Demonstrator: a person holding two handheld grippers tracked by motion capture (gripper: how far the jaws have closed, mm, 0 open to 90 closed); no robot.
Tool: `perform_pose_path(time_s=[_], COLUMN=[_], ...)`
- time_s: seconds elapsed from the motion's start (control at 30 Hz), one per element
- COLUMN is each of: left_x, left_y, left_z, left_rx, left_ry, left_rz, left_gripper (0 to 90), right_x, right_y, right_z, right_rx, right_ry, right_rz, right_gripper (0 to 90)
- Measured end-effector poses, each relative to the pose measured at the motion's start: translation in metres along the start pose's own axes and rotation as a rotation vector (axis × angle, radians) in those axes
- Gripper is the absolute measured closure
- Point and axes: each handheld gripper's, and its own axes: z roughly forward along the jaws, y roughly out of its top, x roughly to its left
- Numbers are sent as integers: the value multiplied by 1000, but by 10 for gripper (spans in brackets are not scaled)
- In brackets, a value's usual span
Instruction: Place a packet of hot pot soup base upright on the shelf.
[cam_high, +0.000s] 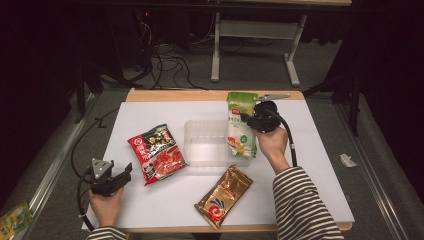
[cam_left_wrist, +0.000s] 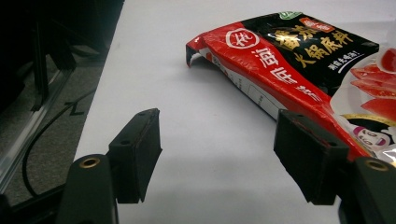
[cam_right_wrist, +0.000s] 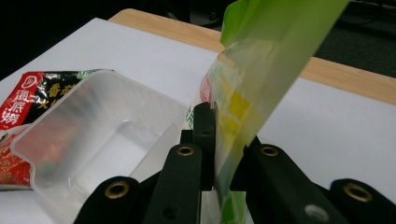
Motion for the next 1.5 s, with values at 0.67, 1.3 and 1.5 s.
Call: perform_pose_path(time_s=[0.67,1.3,1.5], left_x=[0,-1,-1], left_y=[0,0,0], left_z=[0,0,0], left_rx=[0,3,2], left_ry=[1,1,2], left_rz=[1,-2,-1], left_gripper=[323,323,323], right_x=[1,1,4], right_y=[-9,-21,-24], right_z=[-5,-12,-19], right_rx=[29,44,47], right_ry=[33,59,68], right_rz=[-27,-43,-50], right_gripper=[852,856,784])
